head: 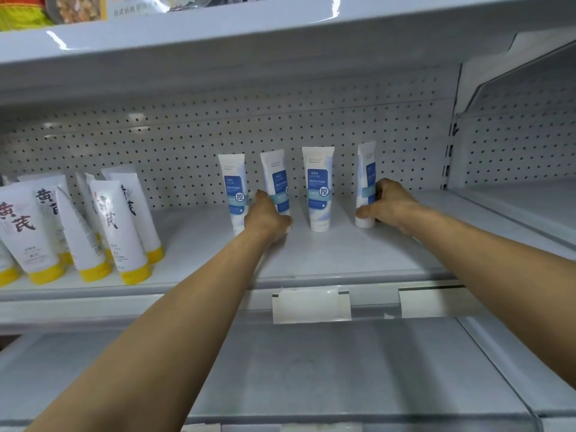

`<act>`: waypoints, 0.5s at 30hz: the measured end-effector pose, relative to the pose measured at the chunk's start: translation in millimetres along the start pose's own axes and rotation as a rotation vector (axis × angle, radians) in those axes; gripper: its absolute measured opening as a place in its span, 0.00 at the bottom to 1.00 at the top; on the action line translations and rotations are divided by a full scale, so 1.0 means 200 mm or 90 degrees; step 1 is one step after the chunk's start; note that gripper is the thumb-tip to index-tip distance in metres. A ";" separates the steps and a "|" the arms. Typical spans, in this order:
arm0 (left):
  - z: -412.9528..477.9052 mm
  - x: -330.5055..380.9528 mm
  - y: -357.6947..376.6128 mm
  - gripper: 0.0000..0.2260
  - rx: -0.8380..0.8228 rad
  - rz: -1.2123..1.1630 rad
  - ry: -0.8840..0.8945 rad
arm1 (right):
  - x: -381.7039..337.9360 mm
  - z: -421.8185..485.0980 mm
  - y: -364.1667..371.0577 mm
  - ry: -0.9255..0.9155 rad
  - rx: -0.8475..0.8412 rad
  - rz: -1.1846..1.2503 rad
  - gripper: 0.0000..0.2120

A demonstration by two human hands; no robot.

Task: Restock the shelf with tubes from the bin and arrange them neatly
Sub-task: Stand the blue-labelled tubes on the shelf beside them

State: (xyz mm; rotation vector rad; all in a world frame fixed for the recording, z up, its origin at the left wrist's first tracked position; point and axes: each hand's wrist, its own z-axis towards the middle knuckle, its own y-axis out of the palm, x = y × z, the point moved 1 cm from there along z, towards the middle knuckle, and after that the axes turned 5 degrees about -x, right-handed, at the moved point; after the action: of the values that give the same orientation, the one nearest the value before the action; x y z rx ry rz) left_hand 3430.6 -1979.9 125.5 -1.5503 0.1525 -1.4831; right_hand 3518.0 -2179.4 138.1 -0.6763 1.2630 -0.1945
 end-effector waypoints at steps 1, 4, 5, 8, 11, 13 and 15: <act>0.00 0.00 0.00 0.26 0.001 0.002 0.004 | 0.00 0.00 0.00 0.000 0.000 -0.001 0.26; 0.01 0.00 0.01 0.26 -0.001 -0.003 0.005 | 0.00 0.00 0.01 0.003 0.002 0.002 0.26; 0.02 -0.01 0.02 0.26 -0.002 -0.004 0.003 | 0.00 0.00 0.01 0.004 0.002 0.003 0.26; 0.02 -0.01 0.01 0.26 -0.006 -0.002 -0.006 | 0.00 -0.01 0.01 0.019 -0.004 -0.003 0.26; 0.00 -0.01 0.01 0.26 -0.030 0.024 -0.021 | 0.00 -0.05 0.00 0.039 -0.006 -0.025 0.26; -0.02 -0.01 -0.01 0.27 -0.057 0.047 -0.032 | 0.00 -0.09 -0.01 0.044 0.002 -0.057 0.27; -0.06 -0.01 -0.03 0.27 -0.082 0.064 -0.036 | 0.00 -0.14 -0.02 0.041 0.006 -0.095 0.27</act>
State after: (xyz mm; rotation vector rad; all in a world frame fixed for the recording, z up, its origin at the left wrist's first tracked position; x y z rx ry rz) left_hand 3416.9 -1982.1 126.2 -1.6606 0.2933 -1.3728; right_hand 3493.0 -2192.7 137.4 -0.7613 1.2734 -0.3467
